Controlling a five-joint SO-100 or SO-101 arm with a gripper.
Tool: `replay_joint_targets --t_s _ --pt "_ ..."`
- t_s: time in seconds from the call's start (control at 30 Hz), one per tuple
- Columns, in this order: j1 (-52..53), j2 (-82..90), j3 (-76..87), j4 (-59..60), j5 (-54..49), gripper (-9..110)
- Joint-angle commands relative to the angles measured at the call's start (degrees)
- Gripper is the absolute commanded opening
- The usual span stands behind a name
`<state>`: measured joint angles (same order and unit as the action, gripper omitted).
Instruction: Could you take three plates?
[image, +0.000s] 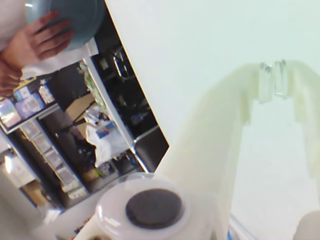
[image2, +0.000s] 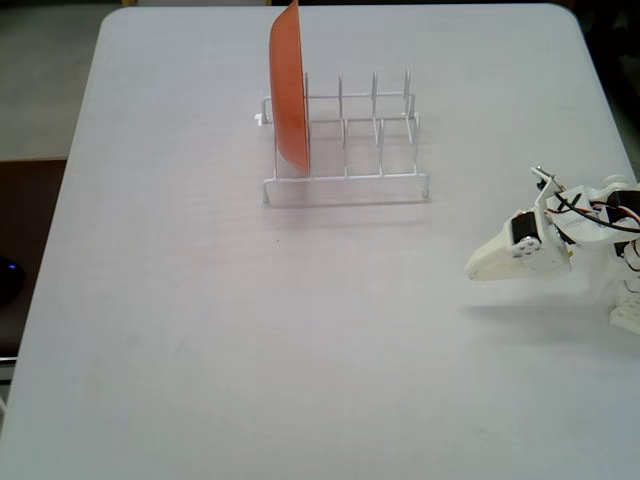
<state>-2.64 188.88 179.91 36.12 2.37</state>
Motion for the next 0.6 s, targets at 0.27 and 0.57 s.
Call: replay_joint_targets --t_s 0.27,0.57 --pt "0.2 0.6 -0.2 0.5 -1.1 0" --pt "0.2 0.6 -0.2 0.6 -1.0 0"
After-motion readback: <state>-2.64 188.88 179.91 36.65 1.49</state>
